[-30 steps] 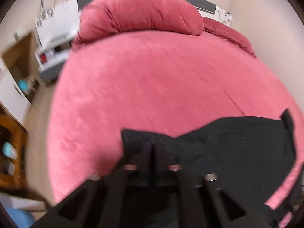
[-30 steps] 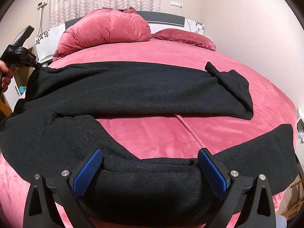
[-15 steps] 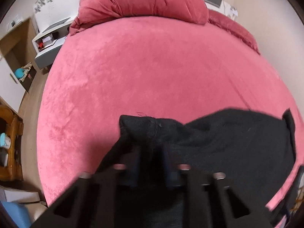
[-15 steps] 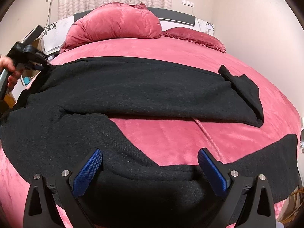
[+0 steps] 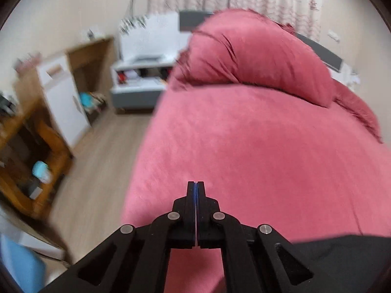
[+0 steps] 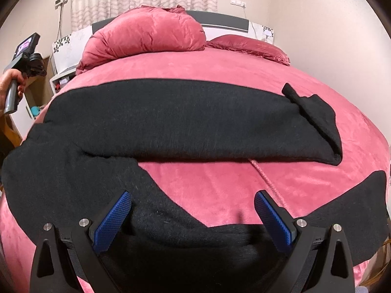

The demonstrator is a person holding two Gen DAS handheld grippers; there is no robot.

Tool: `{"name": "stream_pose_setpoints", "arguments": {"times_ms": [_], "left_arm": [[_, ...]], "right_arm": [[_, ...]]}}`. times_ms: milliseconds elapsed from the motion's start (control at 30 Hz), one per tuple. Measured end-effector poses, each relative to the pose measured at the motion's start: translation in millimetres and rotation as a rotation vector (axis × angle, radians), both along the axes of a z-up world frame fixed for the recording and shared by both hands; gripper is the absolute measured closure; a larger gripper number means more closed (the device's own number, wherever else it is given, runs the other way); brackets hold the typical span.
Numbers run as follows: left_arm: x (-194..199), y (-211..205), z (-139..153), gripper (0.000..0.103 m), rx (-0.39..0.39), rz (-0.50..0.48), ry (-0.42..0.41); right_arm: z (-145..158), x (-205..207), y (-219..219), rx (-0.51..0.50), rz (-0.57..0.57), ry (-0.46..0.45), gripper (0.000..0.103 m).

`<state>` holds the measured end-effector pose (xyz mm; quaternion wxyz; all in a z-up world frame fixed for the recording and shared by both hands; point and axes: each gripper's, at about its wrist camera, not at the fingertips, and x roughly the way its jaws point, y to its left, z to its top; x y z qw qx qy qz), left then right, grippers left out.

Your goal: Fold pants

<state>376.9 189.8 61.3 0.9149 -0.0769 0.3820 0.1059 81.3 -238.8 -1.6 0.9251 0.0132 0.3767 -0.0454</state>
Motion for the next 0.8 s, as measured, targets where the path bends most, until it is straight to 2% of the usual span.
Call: {"name": "stream_pose_setpoints", "arguments": {"times_ms": [133, 167, 233, 267, 300, 367, 400, 467, 533, 567, 667, 800], "left_arm": [[-34.5, -13.6, -33.3, 0.098, 0.0, -0.106, 0.106], [-46.9, -17.7, -42.3, 0.091, 0.002, -0.141, 0.132], [-73.5, -27.1, -55.3, 0.068, 0.01, -0.178, 0.168], [-92.7, -31.7, -59.9, 0.047, 0.009, -0.185, 0.172], [-106.0, -36.0, -61.3, 0.035, 0.008, -0.184, 0.165], [-140.2, -42.6, -62.5, 0.03, 0.017, -0.194, 0.103], [-154.1, -46.5, -62.8, 0.023, 0.032, -0.194, 0.081], [-178.9, -55.9, -71.7, 0.019, 0.123, -0.159, 0.094], [-197.1, -59.2, -75.5, 0.019, 0.143, -0.135, 0.07], [-206.4, -58.3, -76.6, 0.018, 0.128, -0.122, 0.057], [-231.3, -58.3, -88.8, 0.014, 0.061, -0.108, 0.09], [-247.3, -66.0, -87.8, 0.014, 0.072, -0.101, 0.074]], "right_arm": [[-20.6, 12.1, -4.7, 0.058, -0.036, 0.068, 0.001], [-23.4, 14.8, -5.6, 0.068, -0.048, 0.075, 0.0], [-24.1, 16.9, -6.1, 0.072, -0.053, 0.071, 0.0], [-24.0, 18.0, -6.0, 0.07, -0.05, 0.076, 0.0], [-23.7, 17.9, -6.4, 0.074, -0.048, 0.079, 0.0], [-20.8, 17.0, -8.4, 0.085, -0.047, 0.085, 0.0], [-17.9, 14.9, -9.4, 0.086, -0.049, 0.083, 0.0], [-11.2, 5.3, -12.4, 0.086, -0.054, 0.067, 0.0], [-4.6, -5.6, -15.0, 0.097, -0.059, 0.046, 0.0], [-0.7, -13.3, -19.2, 0.105, -0.066, 0.037, 0.0], [7.4, -33.3, -37.6, 0.144, -0.108, 0.012, 0.0], [16.3, -66.5, -79.3, 0.159, -0.233, -0.021, 0.0]]}}
